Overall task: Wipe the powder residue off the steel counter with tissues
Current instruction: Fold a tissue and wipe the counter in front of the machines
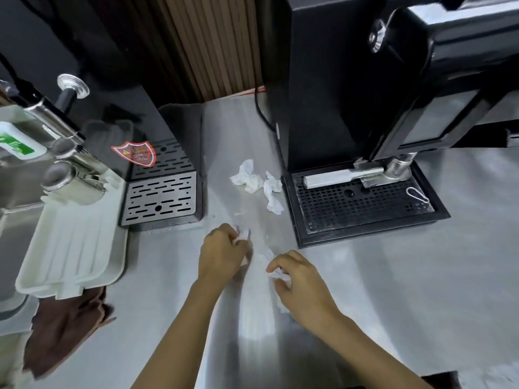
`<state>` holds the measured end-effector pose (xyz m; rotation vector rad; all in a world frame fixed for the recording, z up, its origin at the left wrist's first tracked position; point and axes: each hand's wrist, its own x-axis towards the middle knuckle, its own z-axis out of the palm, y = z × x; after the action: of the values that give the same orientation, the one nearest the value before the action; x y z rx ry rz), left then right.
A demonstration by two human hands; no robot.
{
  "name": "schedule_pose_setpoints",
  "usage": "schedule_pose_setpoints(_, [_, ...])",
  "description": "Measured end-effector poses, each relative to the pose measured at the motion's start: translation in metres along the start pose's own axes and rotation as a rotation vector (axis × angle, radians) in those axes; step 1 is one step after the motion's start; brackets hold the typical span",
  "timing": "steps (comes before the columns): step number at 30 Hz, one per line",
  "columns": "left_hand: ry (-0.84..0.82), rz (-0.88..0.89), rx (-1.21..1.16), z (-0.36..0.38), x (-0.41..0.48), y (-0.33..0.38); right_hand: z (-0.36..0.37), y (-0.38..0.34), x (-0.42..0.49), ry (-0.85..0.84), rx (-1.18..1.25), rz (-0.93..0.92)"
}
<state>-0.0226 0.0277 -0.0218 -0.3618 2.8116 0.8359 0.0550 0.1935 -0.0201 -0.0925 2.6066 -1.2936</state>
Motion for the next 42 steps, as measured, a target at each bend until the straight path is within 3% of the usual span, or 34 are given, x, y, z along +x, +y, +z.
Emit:
schedule_pose_setpoints(7, [-0.016,0.074,-0.135,0.024,-0.052,0.055,-0.048,0.022,-0.034,0.029,0.036,-0.017])
schedule_pose_setpoints(23, [-0.235,0.352,-0.22,0.117,-0.115,0.219,-0.199,0.129,-0.101,0.418,0.133,0.081])
schedule_pose_setpoints(35, [-0.496,0.674,-0.229,0.207,-0.155,0.352,-0.287,0.201,-0.17,0.783,0.215,0.304])
schedule_pose_setpoints(39, [-0.621,0.737,-0.258,0.239,-0.189,0.384,-0.299,0.229,-0.219,0.96,0.257,0.45])
schedule_pose_setpoints(42, [-0.648,0.901,-0.229,0.266,-0.224,0.398,-0.298,0.255,-0.257,1.055,0.256,0.618])
